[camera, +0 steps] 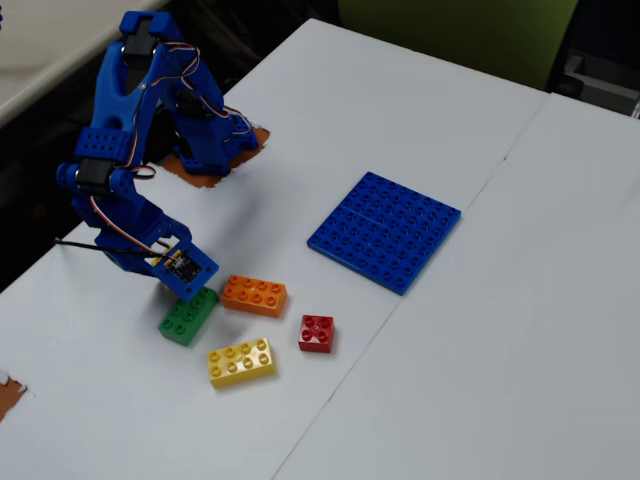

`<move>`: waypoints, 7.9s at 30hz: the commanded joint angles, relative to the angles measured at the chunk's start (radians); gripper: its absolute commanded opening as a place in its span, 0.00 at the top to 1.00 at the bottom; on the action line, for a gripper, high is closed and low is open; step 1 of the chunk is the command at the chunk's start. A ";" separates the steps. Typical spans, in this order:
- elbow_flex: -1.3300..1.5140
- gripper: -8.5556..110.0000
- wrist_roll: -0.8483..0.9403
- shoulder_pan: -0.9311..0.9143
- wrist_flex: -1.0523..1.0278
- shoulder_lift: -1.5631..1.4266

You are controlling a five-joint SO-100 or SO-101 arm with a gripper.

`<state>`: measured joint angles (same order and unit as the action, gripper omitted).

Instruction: Pick up the 2x2 yellow block and go up the 8x8 blue block.

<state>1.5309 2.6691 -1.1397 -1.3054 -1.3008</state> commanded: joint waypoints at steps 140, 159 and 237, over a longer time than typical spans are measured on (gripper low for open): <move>-0.735 0.93 -0.989 1.127 -0.410 0.020; -0.735 0.93 -0.989 1.129 -0.419 0.017; -0.715 0.93 -0.985 1.134 -0.431 0.000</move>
<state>0.8191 1.6797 -0.0107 -1.7303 -1.2349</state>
